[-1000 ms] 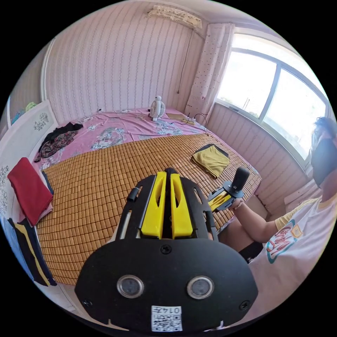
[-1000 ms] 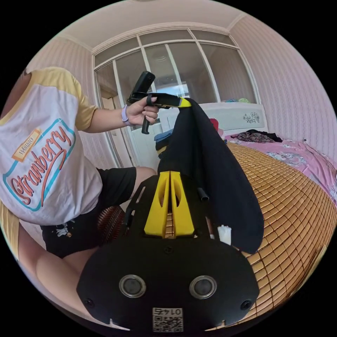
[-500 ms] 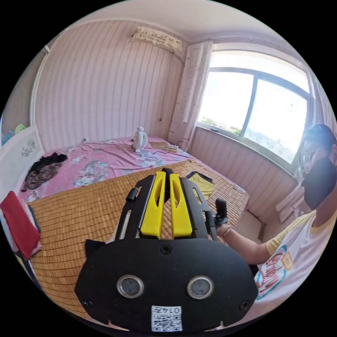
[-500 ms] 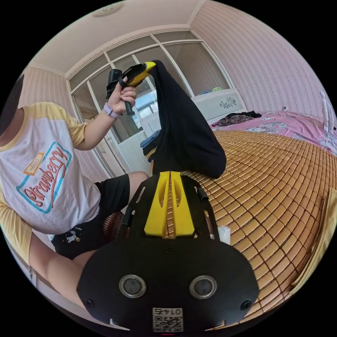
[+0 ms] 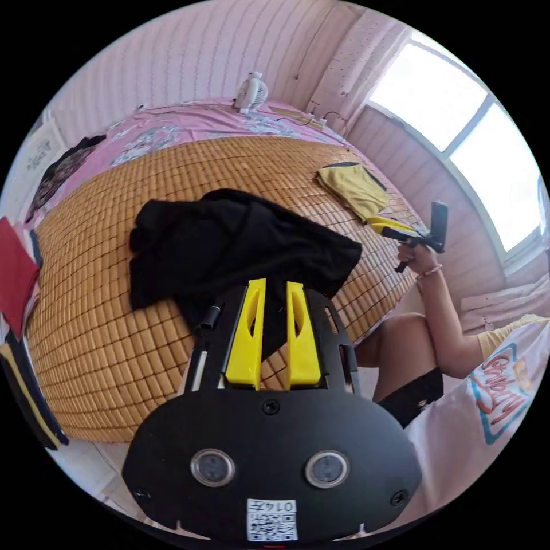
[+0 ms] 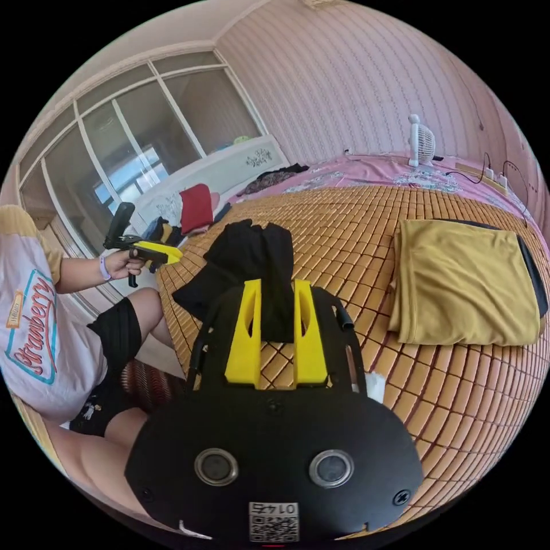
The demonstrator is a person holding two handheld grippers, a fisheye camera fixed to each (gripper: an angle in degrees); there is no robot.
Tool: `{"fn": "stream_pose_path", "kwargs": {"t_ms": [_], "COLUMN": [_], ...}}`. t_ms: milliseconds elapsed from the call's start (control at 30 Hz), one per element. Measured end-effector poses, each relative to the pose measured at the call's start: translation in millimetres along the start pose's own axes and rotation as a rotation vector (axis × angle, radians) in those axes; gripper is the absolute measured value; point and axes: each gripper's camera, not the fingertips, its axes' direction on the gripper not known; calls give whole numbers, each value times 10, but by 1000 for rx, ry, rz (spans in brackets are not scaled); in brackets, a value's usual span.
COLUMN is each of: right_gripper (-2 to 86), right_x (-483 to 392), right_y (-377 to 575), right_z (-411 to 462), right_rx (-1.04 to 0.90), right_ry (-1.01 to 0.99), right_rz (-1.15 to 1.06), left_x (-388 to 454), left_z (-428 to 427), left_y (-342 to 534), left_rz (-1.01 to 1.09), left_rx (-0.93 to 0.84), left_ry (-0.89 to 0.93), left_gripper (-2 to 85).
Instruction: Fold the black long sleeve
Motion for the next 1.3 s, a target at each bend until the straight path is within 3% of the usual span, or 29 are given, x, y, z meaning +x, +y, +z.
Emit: {"fn": "stream_pose_path", "kwargs": {"t_ms": [167,367,633,867,1033,1100,1200,1300], "right_gripper": [135,103,93,51,16,12,7,5], "right_x": [-32,54,242,253,450,544,568,476], "right_y": [-241,-273,-248,-343,-297,-273,-271,-203], "right_z": [435,640,174,355,153,31,-271,-663], "right_rx": [-190,-369,-224,-356,-356,-346,-240,-12], "right_ry": [123,144,85,214,137,121,230,211], "right_rz": [-1,-2,53,-29,-13,10,23,6], "left_x": [-660,-875,-1182,-1179,-1301,-1380,-1543,-1704], "left_z": [78,296,-34,51,-95,-151,-358,-936], "left_y": [961,1185,1425,1443,1469,1461,1413,1440], "left_rz": [-297,-375,-385,-346,-311,-291,-297,-265], "left_rx": [-102,-148,-56,-43,-48,-61,-117,-34], "left_ry": [-54,26,70,47,-48,22,-15,-28], "left_gripper": [79,89,100,125,54,16,-6,-9]}}
